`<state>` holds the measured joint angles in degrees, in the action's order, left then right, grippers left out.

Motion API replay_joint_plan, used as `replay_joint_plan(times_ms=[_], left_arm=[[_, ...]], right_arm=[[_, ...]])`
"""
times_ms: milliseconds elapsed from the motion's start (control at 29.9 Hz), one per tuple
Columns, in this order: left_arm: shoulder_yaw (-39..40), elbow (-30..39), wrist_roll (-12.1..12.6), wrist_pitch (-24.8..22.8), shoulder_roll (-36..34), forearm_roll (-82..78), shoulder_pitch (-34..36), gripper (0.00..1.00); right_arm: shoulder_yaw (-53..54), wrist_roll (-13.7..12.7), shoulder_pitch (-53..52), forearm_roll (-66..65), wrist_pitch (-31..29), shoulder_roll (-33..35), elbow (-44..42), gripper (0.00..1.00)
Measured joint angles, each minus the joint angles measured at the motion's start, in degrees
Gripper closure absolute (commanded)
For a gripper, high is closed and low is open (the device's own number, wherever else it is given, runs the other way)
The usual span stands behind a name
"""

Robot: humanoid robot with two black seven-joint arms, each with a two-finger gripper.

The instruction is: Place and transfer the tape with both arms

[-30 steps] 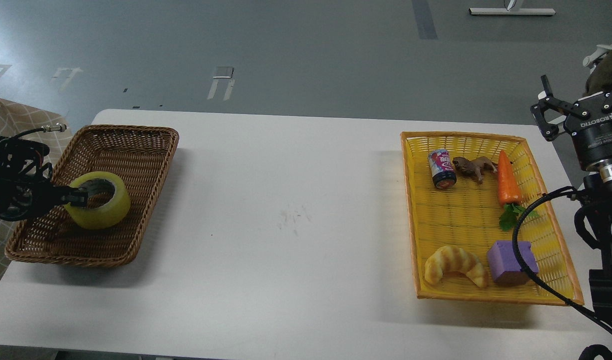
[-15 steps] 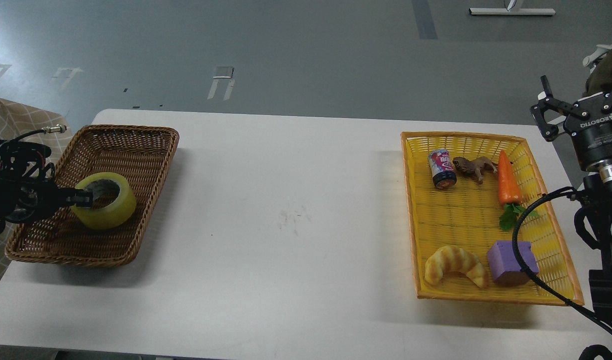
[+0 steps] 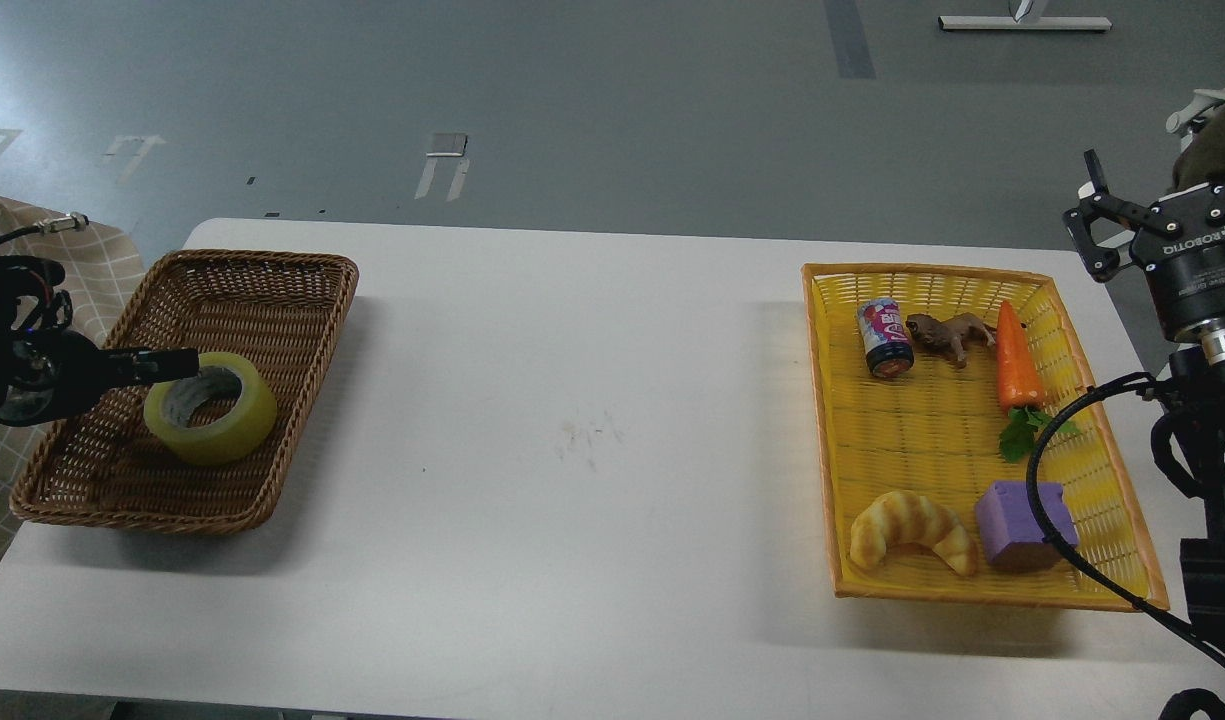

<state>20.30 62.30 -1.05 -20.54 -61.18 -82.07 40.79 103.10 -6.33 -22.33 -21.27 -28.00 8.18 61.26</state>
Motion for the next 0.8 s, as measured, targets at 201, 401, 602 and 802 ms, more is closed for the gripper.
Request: replay_joint_plan(times_ms=[201, 401, 602, 802], left_arm=[[7.25, 1.67, -2.55, -0.53, -2.11, 14.79, 3.46, 0.08], [14.76, 1.7, -5.61, -1.47, -1.37, 30.66, 5.15, 0.02], [21.85, 1.71, -5.83, -2.47, 2.5, 49.66, 5.29, 0.02], [30.36, 1.71, -5.83, -3.57, 8.91, 64.06, 5.22, 0.02]], right_arm=[[-0.32, 0.0, -0.02, -0.1, 0.0, -0.01, 0.0, 0.0], [-0.8, -0.07, -0.1, -0.17, 0.0, -0.04, 0.5, 0.0], [-1.1, -0.55, -0.55, -0.25, 0.0, 0.55, 0.86, 0.0], [-1.16, -0.77, -2.66, -0.59, 0.0, 0.78, 0.78, 0.0]])
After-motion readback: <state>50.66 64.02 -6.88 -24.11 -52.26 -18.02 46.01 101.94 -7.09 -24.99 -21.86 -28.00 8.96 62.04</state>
